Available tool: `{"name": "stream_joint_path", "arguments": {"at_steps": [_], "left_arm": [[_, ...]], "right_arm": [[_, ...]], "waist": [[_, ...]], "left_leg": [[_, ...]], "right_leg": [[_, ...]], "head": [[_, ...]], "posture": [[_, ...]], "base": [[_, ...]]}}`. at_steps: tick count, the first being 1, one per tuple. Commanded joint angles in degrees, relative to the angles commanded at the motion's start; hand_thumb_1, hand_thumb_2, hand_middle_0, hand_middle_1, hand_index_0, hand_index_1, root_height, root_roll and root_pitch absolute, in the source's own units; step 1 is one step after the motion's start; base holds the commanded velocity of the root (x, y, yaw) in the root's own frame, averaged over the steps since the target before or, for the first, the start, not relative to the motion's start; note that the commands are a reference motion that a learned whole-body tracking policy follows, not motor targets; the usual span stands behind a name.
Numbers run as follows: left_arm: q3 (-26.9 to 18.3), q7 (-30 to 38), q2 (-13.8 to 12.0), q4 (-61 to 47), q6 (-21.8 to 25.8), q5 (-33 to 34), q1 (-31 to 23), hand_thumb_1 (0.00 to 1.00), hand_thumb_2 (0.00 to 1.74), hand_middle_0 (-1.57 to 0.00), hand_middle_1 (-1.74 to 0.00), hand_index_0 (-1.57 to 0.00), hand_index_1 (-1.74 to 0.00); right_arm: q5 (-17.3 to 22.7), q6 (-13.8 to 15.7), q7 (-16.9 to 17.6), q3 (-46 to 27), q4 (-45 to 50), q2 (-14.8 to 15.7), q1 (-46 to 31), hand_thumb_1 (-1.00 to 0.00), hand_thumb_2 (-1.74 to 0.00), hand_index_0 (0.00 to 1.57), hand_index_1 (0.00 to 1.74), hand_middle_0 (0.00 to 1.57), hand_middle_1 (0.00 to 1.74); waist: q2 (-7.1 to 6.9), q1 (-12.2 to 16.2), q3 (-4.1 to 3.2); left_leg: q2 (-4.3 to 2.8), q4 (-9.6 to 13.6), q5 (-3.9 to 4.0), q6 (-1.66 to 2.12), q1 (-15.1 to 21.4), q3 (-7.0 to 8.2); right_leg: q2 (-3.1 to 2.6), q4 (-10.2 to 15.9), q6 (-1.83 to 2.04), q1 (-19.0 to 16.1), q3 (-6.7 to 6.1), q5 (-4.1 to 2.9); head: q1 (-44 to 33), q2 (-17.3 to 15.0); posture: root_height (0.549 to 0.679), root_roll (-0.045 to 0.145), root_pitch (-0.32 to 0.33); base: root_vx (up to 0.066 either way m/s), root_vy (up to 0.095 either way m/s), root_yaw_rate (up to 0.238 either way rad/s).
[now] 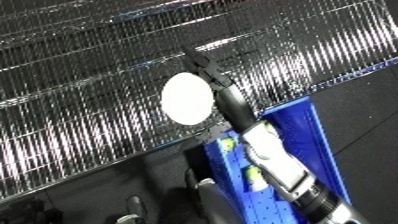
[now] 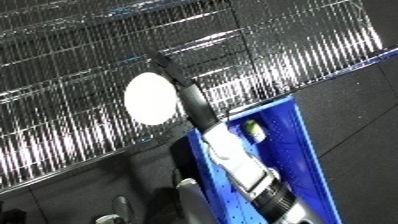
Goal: Pick up the object and place it into the box
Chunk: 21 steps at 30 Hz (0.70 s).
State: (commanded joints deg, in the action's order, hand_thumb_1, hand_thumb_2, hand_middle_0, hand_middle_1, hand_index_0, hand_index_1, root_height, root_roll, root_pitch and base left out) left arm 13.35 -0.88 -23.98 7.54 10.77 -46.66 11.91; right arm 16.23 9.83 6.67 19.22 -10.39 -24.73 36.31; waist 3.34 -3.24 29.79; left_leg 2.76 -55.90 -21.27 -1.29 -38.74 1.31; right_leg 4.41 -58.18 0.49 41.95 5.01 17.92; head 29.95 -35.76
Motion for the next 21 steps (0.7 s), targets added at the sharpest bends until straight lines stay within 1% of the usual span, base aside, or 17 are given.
{"name": "stream_joint_path", "arguments": {"at_steps": [7, 13, 16, 21], "left_arm": [[0.63, -0.12, 0.36, 0.55, 0.29, -0.07, 0.45, 1.0, 1.74, -1.57, -1.74, -1.57, -1.74], [0.64, -0.31, 0.39, 0.88, 0.64, -0.03, 0.58, 1.0, 1.74, -1.57, -1.74, -1.57, -1.74], [0.49, -0.34, 0.34, 0.82, 0.87, 0.08, 0.46, 1.0, 1.74, -1.57, -1.74, -1.57, -1.74], [-0.28, -0.62, 0.07, 0.66, 1.27, 0.27, -0.05, 1.0, 1.74, -1.57, -1.74, -1.57, -1.74]], "right_arm": [[-0.76, -0.3, 0.92, 0.43, -0.6, 0.61, 1.82, -0.5, -0.87, 0.79, 0.87, 0.79, 0.87], [-1.18, -0.99, 2.39, 0.04, -0.44, 0.12, 1.46, -0.8, -1.39, 1.26, 1.39, 1.26, 1.39], [-1.16, -0.79, 3.37, -0.58, -0.05, -0.21, 0.9, -0.8, -1.39, 1.26, 1.39, 1.26, 1.39], [-1.36, 0.54, 4.68, -2.62, 1.93, -0.74, -0.98, -0.8, -1.39, 1.26, 1.39, 1.26, 1.39]], "waist": [[0.14, -0.19, 0.0], [0.05, 0.04, 0.0], [-0.05, 0.27, 0.0], [-0.27, 0.94, 0.0]], "left_leg": [[0.21, 0.44, -0.06, 0.13, 0.28, -0.1], [0.14, 1.33, 0.21, 0.15, 1.02, -0.03], [-0.01, 1.87, 0.42, 0.18, 1.4, -0.05], [-0.2, 3.21, 0.84, 0.2, 2.45, -0.13]], "right_leg": [[-0.02, 0.28, -0.02, -0.2, 0.13, 0.12], [-0.09, 1.05, -0.02, -0.9, 0.0, -0.09], [-0.18, 1.54, 0.05, -1.24, -0.13, -0.32], [-0.42, 2.63, 0.27, -2.16, -0.45, -0.69]], "head": [[0.74, 0.07], [0.97, 0.09], [0.75, 0.36], [0.08, 1.59]], "posture": [[0.602, 0.074, 0.083], [0.605, 0.075, 0.081], [0.606, 0.075, 0.081], [0.609, 0.074, 0.078]], "base": [[-0.01, -0.004, 0.038], [-0.021, -0.013, 0.002], [-0.036, -0.026, -0.012], [-0.047, -0.031, -0.046]]}}
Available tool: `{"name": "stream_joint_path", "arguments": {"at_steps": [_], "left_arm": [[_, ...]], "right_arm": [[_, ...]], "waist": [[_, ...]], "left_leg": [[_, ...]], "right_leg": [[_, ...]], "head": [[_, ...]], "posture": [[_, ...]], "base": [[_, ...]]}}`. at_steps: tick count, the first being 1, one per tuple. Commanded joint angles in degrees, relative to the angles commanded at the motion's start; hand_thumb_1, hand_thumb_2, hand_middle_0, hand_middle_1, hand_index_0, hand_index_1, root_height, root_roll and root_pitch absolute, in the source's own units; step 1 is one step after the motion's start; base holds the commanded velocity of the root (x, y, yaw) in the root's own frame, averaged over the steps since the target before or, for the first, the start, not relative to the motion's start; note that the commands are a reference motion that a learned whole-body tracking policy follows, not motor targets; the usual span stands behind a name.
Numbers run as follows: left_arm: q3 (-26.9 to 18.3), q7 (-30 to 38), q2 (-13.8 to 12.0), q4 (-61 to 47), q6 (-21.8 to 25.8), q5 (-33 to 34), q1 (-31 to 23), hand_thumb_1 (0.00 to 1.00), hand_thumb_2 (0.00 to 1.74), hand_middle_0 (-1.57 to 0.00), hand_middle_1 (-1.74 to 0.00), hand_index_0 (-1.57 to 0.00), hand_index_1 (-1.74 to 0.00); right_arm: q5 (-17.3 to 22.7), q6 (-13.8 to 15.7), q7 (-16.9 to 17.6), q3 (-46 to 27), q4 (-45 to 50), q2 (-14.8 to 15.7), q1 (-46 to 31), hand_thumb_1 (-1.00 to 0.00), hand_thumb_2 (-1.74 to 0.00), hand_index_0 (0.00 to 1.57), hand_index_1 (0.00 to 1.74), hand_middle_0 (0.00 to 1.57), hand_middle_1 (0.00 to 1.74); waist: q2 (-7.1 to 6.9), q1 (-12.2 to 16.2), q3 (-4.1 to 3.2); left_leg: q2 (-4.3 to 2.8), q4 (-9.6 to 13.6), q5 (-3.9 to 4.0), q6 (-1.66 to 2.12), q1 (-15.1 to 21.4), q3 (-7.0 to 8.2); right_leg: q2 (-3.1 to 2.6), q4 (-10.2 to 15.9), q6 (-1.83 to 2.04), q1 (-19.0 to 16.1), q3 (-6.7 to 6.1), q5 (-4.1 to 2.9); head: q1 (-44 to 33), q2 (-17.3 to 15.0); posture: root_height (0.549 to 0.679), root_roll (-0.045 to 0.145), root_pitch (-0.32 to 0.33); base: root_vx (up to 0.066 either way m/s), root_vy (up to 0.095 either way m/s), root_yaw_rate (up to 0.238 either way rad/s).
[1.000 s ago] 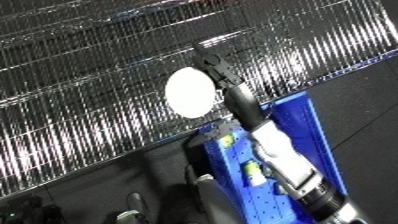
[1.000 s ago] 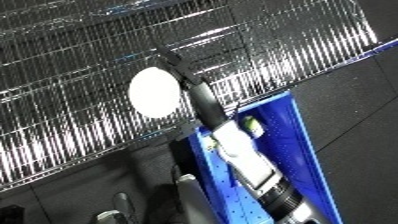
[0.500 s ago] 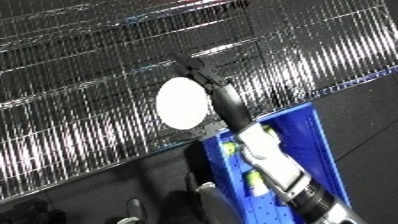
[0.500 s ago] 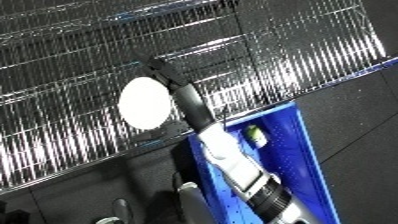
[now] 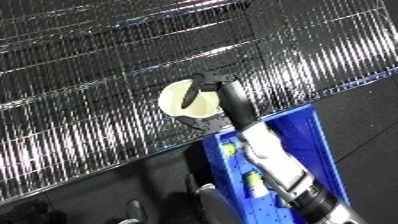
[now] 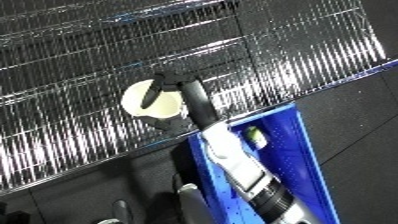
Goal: Pick up the object and place it into the box
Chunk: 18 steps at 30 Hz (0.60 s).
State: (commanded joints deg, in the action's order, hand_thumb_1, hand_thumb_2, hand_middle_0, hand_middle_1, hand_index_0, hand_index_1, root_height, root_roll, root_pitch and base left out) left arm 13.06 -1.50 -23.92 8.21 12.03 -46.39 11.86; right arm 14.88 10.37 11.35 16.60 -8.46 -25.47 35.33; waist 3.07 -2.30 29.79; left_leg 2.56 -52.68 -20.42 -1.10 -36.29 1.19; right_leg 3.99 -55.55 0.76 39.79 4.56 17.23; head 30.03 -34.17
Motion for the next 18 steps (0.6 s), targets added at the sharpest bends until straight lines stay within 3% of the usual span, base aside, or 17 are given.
{"name": "stream_joint_path", "arguments": {"at_steps": [10, 18], "left_arm": [[-3.35, -1.28, -0.23, -0.53, 0.9, 0.88, -1.93, 1.0, 1.74, -1.57, -1.74, -1.57, -1.74], [-6.9, -1.65, -0.51, -1.47, 0.68, 1.73, -3.56, 1.0, 1.74, -1.57, -1.74, -1.57, -1.74]], "right_arm": [[-1.12, 4.97, 2.99, -7.41, 9.14, -1.58, -9.17, -0.8, -1.39, 1.26, 1.39, 1.26, 1.39], [-1.2, 8.95, 5.76, -14.12, 15.14, -2.55, -18.03, -0.8, -1.39, 1.26, 1.39, 1.26, 1.39]], "waist": [[-0.87, 2.57, 0.0], [-1.44, 4.95, -0.31]], "left_leg": [[-0.82, 3.33, 0.48, -0.21, 4.1, 0.32], [-2.0, 7.45, 1.73, 0.06, 7.76, 1.09]], "right_leg": [[-1.06, 2.56, 0.56, -3.46, -1.45, -0.51], [-1.91, 6.03, 1.19, -6.79, -2.62, -1.41]], "head": [[-1.7, 1.76], [-2.32, 3.06]], "posture": [[0.618, 0.068, 0.058], [0.627, 0.064, 0.046]], "base": [[-0.063, -0.028, -0.142], [-0.068, -0.027, -0.23]]}}
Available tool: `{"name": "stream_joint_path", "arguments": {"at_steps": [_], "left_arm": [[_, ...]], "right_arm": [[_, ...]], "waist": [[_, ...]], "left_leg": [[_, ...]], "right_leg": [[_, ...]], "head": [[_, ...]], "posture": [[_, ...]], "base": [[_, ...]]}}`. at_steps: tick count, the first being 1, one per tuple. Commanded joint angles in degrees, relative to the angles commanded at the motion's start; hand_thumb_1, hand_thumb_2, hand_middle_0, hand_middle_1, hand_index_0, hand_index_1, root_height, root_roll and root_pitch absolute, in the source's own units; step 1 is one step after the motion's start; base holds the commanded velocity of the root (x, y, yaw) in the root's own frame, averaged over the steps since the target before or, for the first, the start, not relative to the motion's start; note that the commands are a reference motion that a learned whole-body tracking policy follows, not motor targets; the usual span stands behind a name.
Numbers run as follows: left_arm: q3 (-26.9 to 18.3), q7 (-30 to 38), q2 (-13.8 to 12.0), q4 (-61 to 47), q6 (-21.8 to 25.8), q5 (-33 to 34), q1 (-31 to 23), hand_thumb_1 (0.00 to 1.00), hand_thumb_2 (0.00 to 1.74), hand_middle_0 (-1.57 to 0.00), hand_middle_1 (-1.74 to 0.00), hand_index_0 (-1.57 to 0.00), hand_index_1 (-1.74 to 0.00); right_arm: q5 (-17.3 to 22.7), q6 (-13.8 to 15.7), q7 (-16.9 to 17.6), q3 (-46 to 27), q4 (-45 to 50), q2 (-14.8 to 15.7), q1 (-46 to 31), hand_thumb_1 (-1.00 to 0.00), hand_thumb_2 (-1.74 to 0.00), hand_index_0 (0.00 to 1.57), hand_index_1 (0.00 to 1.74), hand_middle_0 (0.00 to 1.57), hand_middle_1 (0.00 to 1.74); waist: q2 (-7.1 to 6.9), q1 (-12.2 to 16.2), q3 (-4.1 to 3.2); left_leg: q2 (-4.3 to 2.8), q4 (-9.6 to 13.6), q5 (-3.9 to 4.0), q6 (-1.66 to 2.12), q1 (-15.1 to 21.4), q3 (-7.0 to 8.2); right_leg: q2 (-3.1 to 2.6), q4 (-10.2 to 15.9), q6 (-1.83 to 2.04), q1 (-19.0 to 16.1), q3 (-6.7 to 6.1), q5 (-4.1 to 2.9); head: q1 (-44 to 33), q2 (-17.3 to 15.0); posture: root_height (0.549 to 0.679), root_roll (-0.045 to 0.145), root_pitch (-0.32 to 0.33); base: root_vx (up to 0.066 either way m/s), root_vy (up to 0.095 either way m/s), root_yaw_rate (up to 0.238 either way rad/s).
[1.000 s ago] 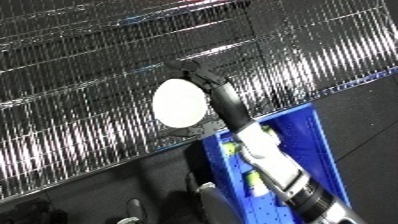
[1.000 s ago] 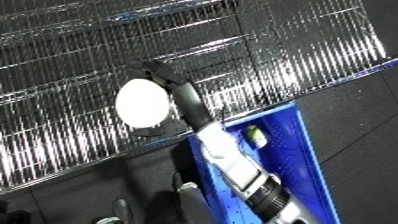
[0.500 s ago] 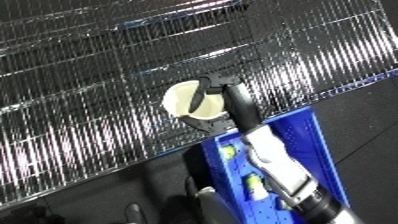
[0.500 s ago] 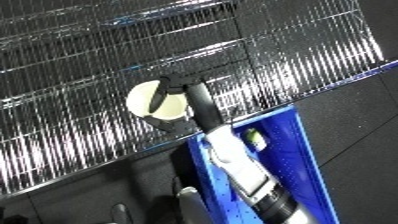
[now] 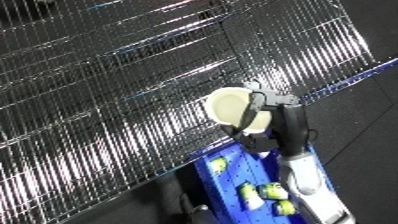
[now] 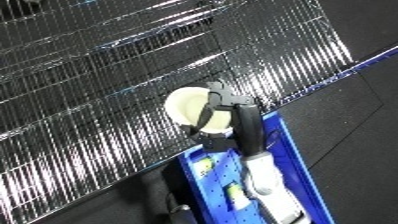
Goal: Pick up the object and place it into the box
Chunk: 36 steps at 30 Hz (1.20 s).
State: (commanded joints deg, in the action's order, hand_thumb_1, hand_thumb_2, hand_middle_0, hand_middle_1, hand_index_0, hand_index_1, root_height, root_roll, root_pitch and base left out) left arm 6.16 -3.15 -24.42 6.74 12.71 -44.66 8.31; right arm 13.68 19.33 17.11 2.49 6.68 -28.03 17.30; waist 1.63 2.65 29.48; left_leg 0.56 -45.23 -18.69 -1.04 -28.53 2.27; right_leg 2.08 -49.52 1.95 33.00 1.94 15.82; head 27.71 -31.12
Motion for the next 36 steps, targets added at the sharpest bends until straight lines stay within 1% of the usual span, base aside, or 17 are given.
{"name": "stream_joint_path", "arguments": {"at_steps": [5, 8, 10, 12, 14, 18, 21, 23, 25, 27, 29, 31, 36], "left_arm": [[-1.74, -0.07, -0.03, -0.59, -0.01, 0.35, -1.12, 1.0, 1.74, -1.57, -1.74, -1.57, -1.74], [-2.25, 0.07, -0.02, -0.73, 0.4, 0.38, -1.42, 1.0, 1.74, -1.57, -1.74, -1.57, -1.74], [-2.47, 0.1, -0.02, -0.72, 0.83, 0.33, -1.58, 1.0, 1.74, -1.57, -1.74, -1.57, -1.74], [-2.6, 0.15, 0.06, -0.73, 1.14, 0.26, -1.5, 1.0, 1.74, -1.57, -1.74, -1.57, -1.74], [-2.56, 0.27, 0.17, -0.65, 1.35, 0.09, -1.23, 1.0, 1.74, -1.57, -1.74, -1.57, -1.74], [-1.94, 0.22, 0.52, -0.13, 2.38, -0.63, -1.58, 1.0, 1.74, -1.57, -1.74, -1.57, -1.74], [-1.6, 0.02, 0.9, 0.12, 3.21, -1.08, -2.08, 1.0, 1.74, -1.57, -1.74, -1.57, -1.74], [-1.51, -0.22, 1.09, 0.39, 3.72, -1.23, -2.1, 1.0, 1.74, -1.57, -1.74, -1.57, -1.74], [-1.44, -0.54, 1.35, 0.76, 4.21, -1.3, -1.9, 1.0, 1.74, -1.57, -1.74, -1.57, -1.74], [-1.19, -0.57, 1.66, 1.1, 4.56, -1.26, -1.52, 1.0, 1.74, -1.57, -1.74, -1.57, -1.74], [-0.82, -0.44, 2.01, 1.6, 4.97, -1.2, -1.1, 1.0, 1.74, -1.57, -1.74, -1.57, -1.74], [-0.42, -0.23, 2.35, 2.2, 5.45, -1.17, -0.67, 1.0, 1.74, -1.57, -1.74, -1.57, -1.74], [0.36, 0.18, 2.9, 3.21, 6.32, -1.3, 0.26, 1.0, 1.74, -1.57, -1.74, -1.57, -1.74]], "right_arm": [[0.04, 2.24, 2.15, -3.37, 2.0, 0.15, -5.63, -0.8, -1.39, 1.26, 1.39, 1.26, 1.39], [0.05, 3.3, 3.67, -4.45, 2.3, 0.14, -8.36, -0.8, -1.39, 1.26, 1.39, 1.26, 1.39], [0.3, 4.0, 4.73, -5.07, 2.26, 0.04, -9.9, -0.8, -1.39, 1.26, 1.39, 1.26, 1.39], [0.65, 4.71, 5.82, -5.7, 1.98, -0.01, -11.06, -0.8, -1.39, 1.26, 1.39, 1.26, 1.39], [1.07, 5.43, 6.61, -6.23, 1.44, -0.1, -11.9, -0.8, -1.39, 1.26, 1.39, 1.26, 1.39], [1.93, 7.39, 6.86, -7.36, -0.39, -0.49, -14.34, -0.8, -1.39, 1.26, 1.39, 1.26, 1.39], [1.71, 8.78, 7.39, -8.07, -2.35, -0.77, -16.13, -0.8, -1.39, 1.26, 1.39, 1.26, 1.39], [1.88, 9.69, 7.87, -8.3, -3.56, -0.89, -17.06, -0.7, -1.22, 1.1, 1.22, 1.1, 1.22], [2.89, 10.72, 8.02, -8.41, -4.83, -0.85, -17.91, -0.6, -1.04, 0.94, 1.04, 0.94, 1.04], [3.7, 11.78, 8.03, -8.4, -6.19, -0.68, -18.5, -0.5, -0.87, 0.79, 0.87, 0.79, 0.87], [4.33, 12.95, 7.98, -8.32, -7.61, -0.55, -18.78, -0.4, -0.7, 0.63, 0.7, 0.63, 0.7], [4.8, 13.97, 7.88, -8.28, -9.14, -0.47, -18.82, -0.3, -0.52, 0.47, 0.52, 0.47, 0.52], [5.86, 15.26, 7.89, -8.12, -11.64, -0.67, -18.38, -0.05, -0.09, 0.08, 0.09, 0.08, 0.09]], "waist": [[-0.29, 1.53, -0.64], [-0.43, 2.46, -0.73], [-0.49, 3.09, -0.72], [-0.47, 3.75, -0.6], [-0.31, 4.44, -0.29], [0.34, 6.09, 0.29], [0.79, 7.01, 0.31], [1.0, 7.49, 0.31], [1.21, 7.99, 0.31], [1.44, 8.44, 0.31], [1.65, 8.85, 0.31], [1.87, 9.19, 0.31], [2.33, 9.49, 0.31]], "left_leg": [[-0.67, 1.84, 0.64, 0.3, 1.14, 0.68], [-0.91, 2.67, 0.82, 0.32, 1.76, 1.02], [-1.08, 3.1, 0.85, 0.33, 2.18, 1.29], [-1.2, 3.46, 0.89, 0.36, 2.55, 1.59], [-1.25, 3.7, 0.94, 0.46, 2.89, 1.93], [-1.32, 3.97, 0.96, 0.72, 3.92, 2.73], [-1.37, 4.38, 1.07, 0.83, 4.49, 3.27], [-1.34, 4.86, 1.15, 0.81, 4.83, 3.52], [-1.26, 5.44, 1.26, 0.79, 5.21, 3.72], [-1.18, 5.92, 1.47, 0.85, 5.52, 3.87], [-1.16, 6.16, 1.83, 1.0, 5.68, 4.01], [-1.21, 6.34, 2.32, 1.23, 5.85, 4.13], [-1.25, 6.91, 3.44, 1.84, 6.11, 4.19]], "right_leg": [[-0.44, 2.31, 0.24, -1.45, -0.66, -0.5], [-0.74, 3.34, 0.31, -2.1, -1.06, -0.66], [-0.94, 3.93, 0.34, -2.48, -1.35, -0.74], [-1.14, 4.37, 0.34, -2.73, -1.65, -0.79], [-1.27, 4.53, 0.3, -2.89, -1.99, -0.79], [-1.36, 4.57, 0.18, -3.38, -2.96, -0.53], [-1.32, 5.01, 0.05, -3.54, -3.5, -0.42], [-1.39, 5.36, -0.06, -3.55, -3.71, -0.37], [-1.48, 5.77, -0.18, -3.55, -3.91, -0.35], [-1.5, 6.16, -0.23, -3.58, -4.06, -0.41], [-1.47, 6.44, -0.24, -3.59, -4.17, -0.47], [-1.39, 6.71, -0.23, -3.6, -4.27, -0.53], [-1.17, 7.19, -0.28, -3.62, -4.31, -0.55]], "head": [[-0.05, 1.34], [1.34, 1.92], [2.39, 1.54], [4.24, -0.71], [5.45, -2.13], [7.09, -3.22], [7.32, -2.47], [7.92, -2.09], [8.63, -1.76], [9.53, -1.42], [9.94, -1.3], [10.37, -1.05], [10.57, -0.61]], "posture": [[0.633, 0.065, 0.051], [0.636, 0.067, 0.054], [0.637, 0.068, 0.056], [0.638, 0.071, 0.058], [0.639, 0.074, 0.058], [0.64, 0.082, 0.053], [0.641, 0.088, 0.054], [0.641, 0.092, 0.057], [0.642, 0.095, 0.06], [0.643, 0.099, 0.062], [0.643, 0.102, 0.063], [0.644, 0.106, 0.064], [0.645, 0.113, 0.068]], "base": [[-0.072, -0.027, -0.225], [-0.07, -0.021, -0.192], [-0.065, -0.013, -0.179], [-0.074, -0.003, -0.154], [-0.066, 0.012, -0.152], [-0.023, 0.04, -0.185], [-0.016, 0.031, -0.146], [-0.028, 0.01, -0.094], [-0.034, 0.007, -0.058], [-0.023, 0.008, -0.045], [-0.011, 0.014, -0.06], [-0.007, 0.018, -0.057], [-0.009, 0.013, -0.011]]}}
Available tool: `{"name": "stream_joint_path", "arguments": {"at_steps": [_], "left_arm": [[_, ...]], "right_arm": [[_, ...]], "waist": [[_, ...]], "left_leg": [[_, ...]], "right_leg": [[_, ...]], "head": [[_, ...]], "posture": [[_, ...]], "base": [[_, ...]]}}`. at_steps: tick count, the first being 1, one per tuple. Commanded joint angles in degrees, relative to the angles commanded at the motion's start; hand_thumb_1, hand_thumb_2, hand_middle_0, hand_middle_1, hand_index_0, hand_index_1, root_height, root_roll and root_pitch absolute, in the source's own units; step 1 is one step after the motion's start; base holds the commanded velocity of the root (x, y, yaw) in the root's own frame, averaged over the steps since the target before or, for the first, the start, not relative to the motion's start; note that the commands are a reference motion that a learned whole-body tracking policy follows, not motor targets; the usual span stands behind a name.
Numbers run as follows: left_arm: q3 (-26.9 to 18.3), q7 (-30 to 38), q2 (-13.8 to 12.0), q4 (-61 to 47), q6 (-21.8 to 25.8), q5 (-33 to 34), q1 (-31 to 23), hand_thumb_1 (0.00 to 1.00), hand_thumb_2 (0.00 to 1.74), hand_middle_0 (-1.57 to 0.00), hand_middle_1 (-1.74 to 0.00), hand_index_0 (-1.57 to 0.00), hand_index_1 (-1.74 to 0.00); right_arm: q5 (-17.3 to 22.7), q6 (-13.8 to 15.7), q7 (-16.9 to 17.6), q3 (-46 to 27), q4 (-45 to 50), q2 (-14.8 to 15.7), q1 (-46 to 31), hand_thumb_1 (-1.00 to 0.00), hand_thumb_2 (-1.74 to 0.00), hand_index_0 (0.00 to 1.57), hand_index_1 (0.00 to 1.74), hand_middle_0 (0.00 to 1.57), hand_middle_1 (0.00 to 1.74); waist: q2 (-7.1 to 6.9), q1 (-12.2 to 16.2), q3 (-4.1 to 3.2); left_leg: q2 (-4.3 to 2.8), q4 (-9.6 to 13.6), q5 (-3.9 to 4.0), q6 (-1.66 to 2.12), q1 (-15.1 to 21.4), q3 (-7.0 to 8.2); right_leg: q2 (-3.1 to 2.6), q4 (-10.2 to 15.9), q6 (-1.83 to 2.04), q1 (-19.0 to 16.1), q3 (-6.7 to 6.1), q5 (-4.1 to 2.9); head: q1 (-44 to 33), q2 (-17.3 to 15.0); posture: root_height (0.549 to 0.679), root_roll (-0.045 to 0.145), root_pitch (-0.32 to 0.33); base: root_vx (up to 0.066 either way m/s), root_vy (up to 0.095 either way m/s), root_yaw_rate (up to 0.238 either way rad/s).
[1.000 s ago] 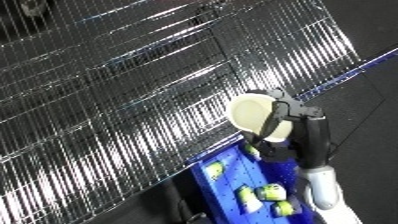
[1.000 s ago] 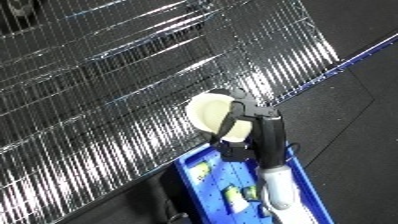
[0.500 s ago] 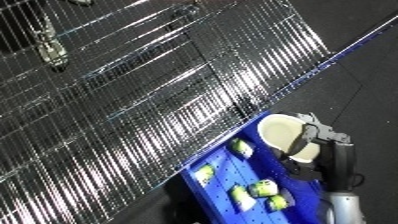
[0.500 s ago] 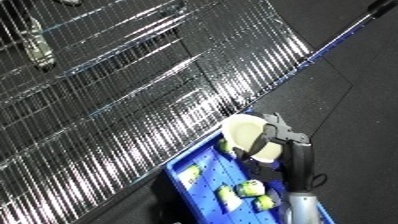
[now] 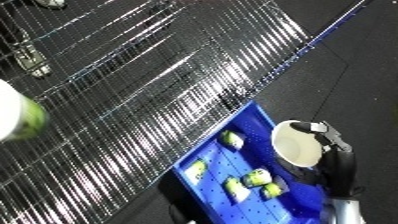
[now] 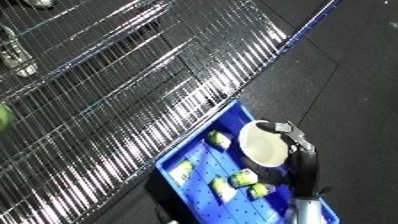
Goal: Pick up the object and place it into the box
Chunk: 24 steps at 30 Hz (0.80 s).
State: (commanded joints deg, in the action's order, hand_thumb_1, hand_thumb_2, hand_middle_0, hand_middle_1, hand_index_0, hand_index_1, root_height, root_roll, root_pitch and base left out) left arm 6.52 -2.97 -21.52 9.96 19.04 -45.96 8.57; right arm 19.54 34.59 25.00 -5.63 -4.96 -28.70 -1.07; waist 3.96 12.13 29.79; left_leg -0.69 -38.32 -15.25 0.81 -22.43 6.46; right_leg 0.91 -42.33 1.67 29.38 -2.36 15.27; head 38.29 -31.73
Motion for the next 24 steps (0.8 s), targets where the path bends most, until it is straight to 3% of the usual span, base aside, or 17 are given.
{"name": "stream_joint_path", "arguments": {"at_steps": [1, 12, 24], "left_arm": [[0.11, 0.02, 0.04, 0.13, 0.1, -0.02, 0.16, 1.0, 1.74, -1.57, -1.74, -1.57, -1.74], [1.19, 0.98, 0.22, 0.43, 0.52, -0.09, 1.63, 1.0, 1.74, -1.57, -1.74, -1.57, -1.74], [0.97, 0.91, 0.13, 0.25, 0.03, -0.34, 1.4, 1.0, 1.74, -1.57, -1.74, -1.57, -1.74]], "right_arm": [[0.25, 0.13, -0.02, 0.08, -0.34, 0.0, 0.08, 0.0, 0.0, 0.0, 0.0, 0.0, 0.0], [0.9, -0.18, -0.66, 1.33, -1.37, 0.51, 0.8, 0.0, 0.0, 0.0, 0.0, 0.0, 0.0], [-0.47, -4.55, -5.72, 3.9, 3.24, 0.44, 2.53, 0.0, 0.0, 0.0, 0.0, 0.0, 0.0]], "waist": [[0.07, -0.01, 0.0], [0.25, -0.47, 0.0], [-1.21, -2.25, 0.0]], "left_leg": [[0.02, 0.12, 0.13, 0.08, 0.03, -0.03], [0.35, 2.65, 1.63, 0.47, -0.19, -0.65], [-0.24, 1.14, 2.08, 0.68, -0.74, -1.85]], "right_leg": [[0.03, 0.02, -0.02, 0.02, 0.01, 0.02], [-0.06, 0.29, -0.04, 0.41, 0.51, 0.03], [0.36, 0.19, -0.3, -0.58, 1.86, 0.15]], "head": [[0.02, 0.04], [-1.64, 0.82], [-5.18, -1.1]], "posture": [[0.645, 0.114, 0.068], [0.645, 0.115, 0.079], [0.645, 0.11, 0.066]], "base": [[-0.012, 0.002, 0.022], [-0.016, -0.001, 0.038], [-0.003, -0.017, 0.057]]}}
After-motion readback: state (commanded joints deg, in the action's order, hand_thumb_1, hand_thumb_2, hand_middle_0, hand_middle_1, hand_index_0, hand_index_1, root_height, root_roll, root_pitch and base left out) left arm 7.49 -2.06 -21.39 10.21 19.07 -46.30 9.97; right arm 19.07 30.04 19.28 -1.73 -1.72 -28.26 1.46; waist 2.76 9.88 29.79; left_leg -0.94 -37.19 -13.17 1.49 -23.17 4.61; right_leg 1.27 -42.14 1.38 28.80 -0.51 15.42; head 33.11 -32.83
